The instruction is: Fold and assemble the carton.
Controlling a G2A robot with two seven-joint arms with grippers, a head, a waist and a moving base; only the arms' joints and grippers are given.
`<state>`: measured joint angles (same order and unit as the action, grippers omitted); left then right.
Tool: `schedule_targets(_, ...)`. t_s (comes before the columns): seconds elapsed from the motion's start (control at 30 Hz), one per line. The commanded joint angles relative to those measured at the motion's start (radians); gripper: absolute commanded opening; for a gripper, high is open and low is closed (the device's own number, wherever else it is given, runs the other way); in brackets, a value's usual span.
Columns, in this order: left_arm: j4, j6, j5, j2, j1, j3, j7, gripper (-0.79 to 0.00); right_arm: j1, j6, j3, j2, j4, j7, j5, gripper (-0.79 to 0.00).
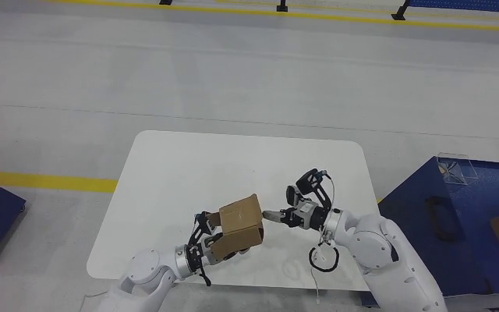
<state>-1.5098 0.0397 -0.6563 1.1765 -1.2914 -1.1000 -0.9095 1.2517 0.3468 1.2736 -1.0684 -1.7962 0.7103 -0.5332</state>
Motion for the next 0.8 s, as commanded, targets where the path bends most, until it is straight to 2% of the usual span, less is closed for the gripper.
schedule_targets(0.0,0.0,0.002,-0.001,0.0,-0.001,-0.001,0.0,-0.785,0.003,0.005,-0.003,0.001,0.014,0.01,0.005,0.0)
schedule_targets(0.5,0.0,0.004,0.0,0.001,-0.003,0.002,0.0,-0.785,-0.01,0.009,-0.061,-0.005,0.018,-0.011,0.003,0.0)
schedule_targets(0.63,0.008,0.007,-0.005,0.002,-0.001,0.003,0.0,-0.785,0.001,0.012,0.003,0.001,0.031,-0.063,0.038,0.0)
schedule_targets(0.77,0.02,-0.015,-0.002,0.004,0.005,0.011,0.005,-0.785,0.036,-0.023,0.12,0.009,0.046,-0.186,0.04,0.0)
